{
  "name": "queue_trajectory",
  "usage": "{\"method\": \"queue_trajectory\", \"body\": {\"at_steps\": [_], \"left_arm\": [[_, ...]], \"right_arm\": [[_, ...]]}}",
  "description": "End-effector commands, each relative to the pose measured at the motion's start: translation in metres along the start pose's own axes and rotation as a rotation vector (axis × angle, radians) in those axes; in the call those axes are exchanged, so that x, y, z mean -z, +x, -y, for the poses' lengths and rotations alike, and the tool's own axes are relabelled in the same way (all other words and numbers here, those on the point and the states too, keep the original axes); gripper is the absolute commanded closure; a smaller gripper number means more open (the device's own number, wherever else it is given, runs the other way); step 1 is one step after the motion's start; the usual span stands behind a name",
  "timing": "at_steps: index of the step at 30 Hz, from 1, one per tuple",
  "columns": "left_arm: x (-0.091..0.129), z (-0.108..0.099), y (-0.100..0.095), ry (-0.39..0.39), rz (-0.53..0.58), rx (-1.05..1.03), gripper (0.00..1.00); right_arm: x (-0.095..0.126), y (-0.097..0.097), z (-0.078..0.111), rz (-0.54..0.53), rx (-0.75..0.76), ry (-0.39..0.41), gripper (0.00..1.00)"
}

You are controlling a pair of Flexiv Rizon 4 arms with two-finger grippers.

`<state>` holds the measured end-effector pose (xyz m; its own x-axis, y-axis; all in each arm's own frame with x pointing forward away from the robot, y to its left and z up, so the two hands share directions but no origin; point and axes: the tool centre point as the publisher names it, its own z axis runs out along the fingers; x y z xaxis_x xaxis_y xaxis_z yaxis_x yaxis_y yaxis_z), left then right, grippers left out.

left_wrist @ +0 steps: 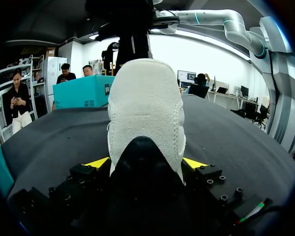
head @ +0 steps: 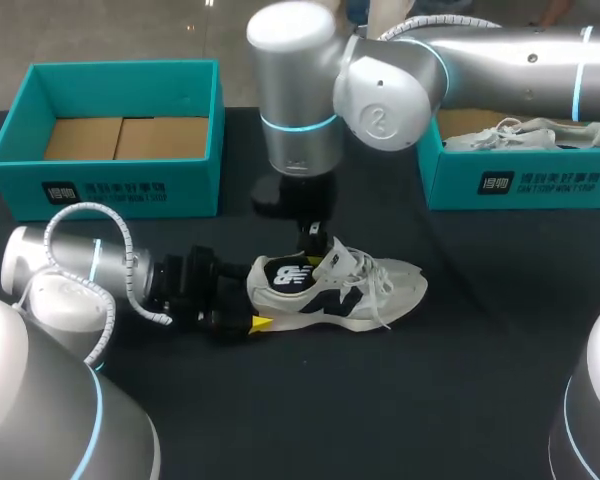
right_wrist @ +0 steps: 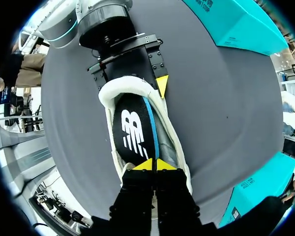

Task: Take the shoe out of the shoebox, open the shoe tongue, remove and reinsert the insole, then place the shoe into the shoebox

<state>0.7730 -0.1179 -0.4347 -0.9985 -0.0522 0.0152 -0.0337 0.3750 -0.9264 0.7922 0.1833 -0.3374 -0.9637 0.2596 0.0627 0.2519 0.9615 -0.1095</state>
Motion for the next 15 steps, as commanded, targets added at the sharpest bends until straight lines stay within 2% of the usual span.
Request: {"method": "queue_trajectory", "body": {"at_steps": [1, 8, 15], "left_arm": [[-0.004, -0.005, 0.000, -0.003, 0.001, 0.000, 1.00], [-0.004, -0.005, 0.000, -0.003, 0.001, 0.000, 1.00], [-0.004, -0.005, 0.000, -0.003, 0.001, 0.000, 1.00]], "right_arm": [[0.009, 0.001, 0.014, 0.016, -0.014, -0.014, 1.00], [0.017, 0.003, 0.018, 0.034, -0.027, -0.022, 1.00], [0.017, -0.002, 0.003, 0.038, 0.008, -0.048, 1.00]]}}
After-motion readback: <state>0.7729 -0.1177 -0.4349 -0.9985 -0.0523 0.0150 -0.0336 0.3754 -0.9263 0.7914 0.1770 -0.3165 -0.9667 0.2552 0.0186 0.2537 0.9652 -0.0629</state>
